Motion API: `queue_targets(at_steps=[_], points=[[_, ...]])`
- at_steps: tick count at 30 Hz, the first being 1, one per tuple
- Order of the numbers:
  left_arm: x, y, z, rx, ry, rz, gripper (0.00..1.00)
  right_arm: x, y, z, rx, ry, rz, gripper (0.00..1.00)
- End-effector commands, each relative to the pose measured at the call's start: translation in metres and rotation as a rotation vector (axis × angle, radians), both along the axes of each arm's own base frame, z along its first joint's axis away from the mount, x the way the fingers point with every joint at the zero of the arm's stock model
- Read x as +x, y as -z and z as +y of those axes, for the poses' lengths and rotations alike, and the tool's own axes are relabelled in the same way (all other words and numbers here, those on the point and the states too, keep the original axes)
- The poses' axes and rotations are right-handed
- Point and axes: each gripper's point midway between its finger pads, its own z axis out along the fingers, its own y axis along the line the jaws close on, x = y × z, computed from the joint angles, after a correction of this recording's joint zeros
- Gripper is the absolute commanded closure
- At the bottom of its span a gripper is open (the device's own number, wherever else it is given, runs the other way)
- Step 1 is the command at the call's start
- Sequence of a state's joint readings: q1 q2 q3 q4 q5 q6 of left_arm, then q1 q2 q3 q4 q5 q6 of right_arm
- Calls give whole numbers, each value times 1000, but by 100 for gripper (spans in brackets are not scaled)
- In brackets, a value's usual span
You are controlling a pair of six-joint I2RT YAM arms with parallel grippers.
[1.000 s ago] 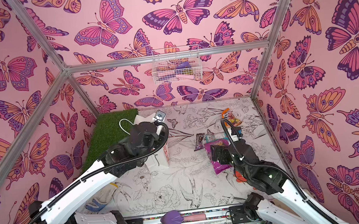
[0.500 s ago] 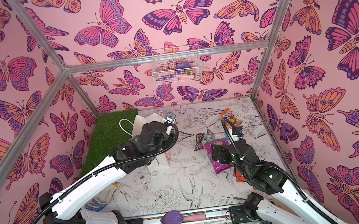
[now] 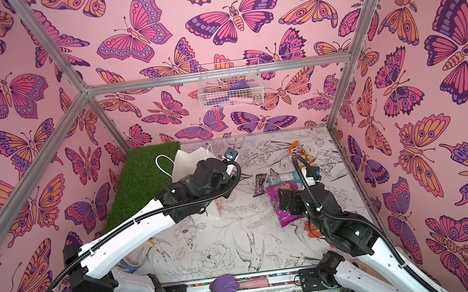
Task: Place the snacks into the paper bag
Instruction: Pick up the snack from the middle-right of the table.
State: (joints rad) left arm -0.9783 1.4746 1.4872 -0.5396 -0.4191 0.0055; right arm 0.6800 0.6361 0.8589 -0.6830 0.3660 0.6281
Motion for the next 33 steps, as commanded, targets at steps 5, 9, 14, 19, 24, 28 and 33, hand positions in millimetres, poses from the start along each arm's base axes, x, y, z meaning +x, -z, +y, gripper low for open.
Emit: queue_targets(at_steps=[5,9,14,19,24,28,33], points=[[-5,12,-24,-97,39,73,45,-4,9,-14,-25,48,16,0],[-8,28,-36,-125,62,126,45,-4,9,-14,-20,49,19,0],[-5,47,-41,-114,48,161,45,-5,10,-15,-20,50,22,0],[-7,63,-45,-123,47,196,45,-5,10,-17,-20,57,20,0],[-9,84,-52,-151,47,254,44,-4,12,-14,-19,52,30,0],[-12,103,-60,-192,53,315,44,-3,11,-13,-16,52,31,0],[-10,123,-65,-257,44,393,44,-3,11,-13,-16,52,31,0]])
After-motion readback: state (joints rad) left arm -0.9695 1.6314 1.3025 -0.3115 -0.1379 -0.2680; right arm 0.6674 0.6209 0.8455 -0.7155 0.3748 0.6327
